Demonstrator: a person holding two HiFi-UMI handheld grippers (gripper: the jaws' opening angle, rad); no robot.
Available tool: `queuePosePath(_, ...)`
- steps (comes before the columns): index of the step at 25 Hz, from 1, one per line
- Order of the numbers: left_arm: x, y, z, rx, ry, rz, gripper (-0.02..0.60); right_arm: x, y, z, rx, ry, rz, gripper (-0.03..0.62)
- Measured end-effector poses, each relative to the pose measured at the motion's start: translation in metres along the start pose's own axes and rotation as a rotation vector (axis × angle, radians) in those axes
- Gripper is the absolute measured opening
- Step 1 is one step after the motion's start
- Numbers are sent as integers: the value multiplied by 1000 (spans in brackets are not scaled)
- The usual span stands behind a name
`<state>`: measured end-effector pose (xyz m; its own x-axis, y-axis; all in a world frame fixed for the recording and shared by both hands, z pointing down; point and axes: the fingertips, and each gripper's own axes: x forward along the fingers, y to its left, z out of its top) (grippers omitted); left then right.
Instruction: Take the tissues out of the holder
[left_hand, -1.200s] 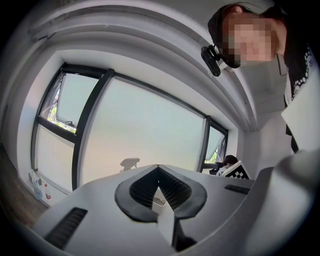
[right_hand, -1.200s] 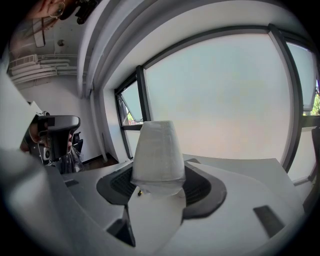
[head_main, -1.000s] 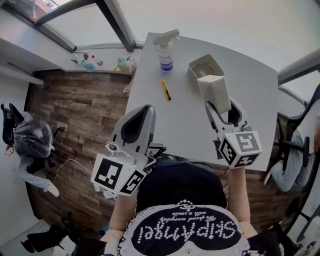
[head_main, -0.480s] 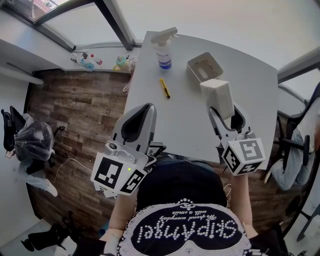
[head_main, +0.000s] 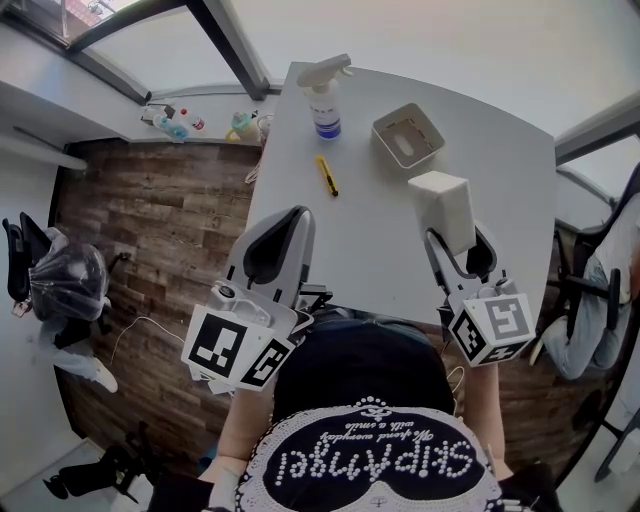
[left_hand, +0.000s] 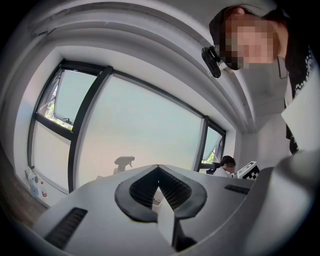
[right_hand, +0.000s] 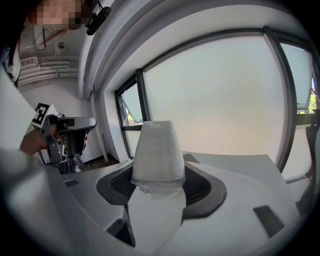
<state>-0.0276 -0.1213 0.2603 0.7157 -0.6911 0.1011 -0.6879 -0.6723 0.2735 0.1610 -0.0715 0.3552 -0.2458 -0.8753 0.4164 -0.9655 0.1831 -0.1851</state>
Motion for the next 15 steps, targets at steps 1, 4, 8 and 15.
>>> queuePosePath(1, 1, 0, 1, 2, -1, -1, 2, -1, 0, 0, 2, 0, 1, 268)
queuePosePath(4, 3, 0, 1, 3, -2, -1, 2, -3, 2, -2, 7, 4, 4, 268)
queuePosePath(8, 1, -2, -2, 0, 5, -1, 2, -7, 6, -8, 13, 16, 9, 268)
queuePosePath(15, 0, -1, -4, -4, 7, 4, 2, -9, 13, -13, 16, 29, 35, 268)
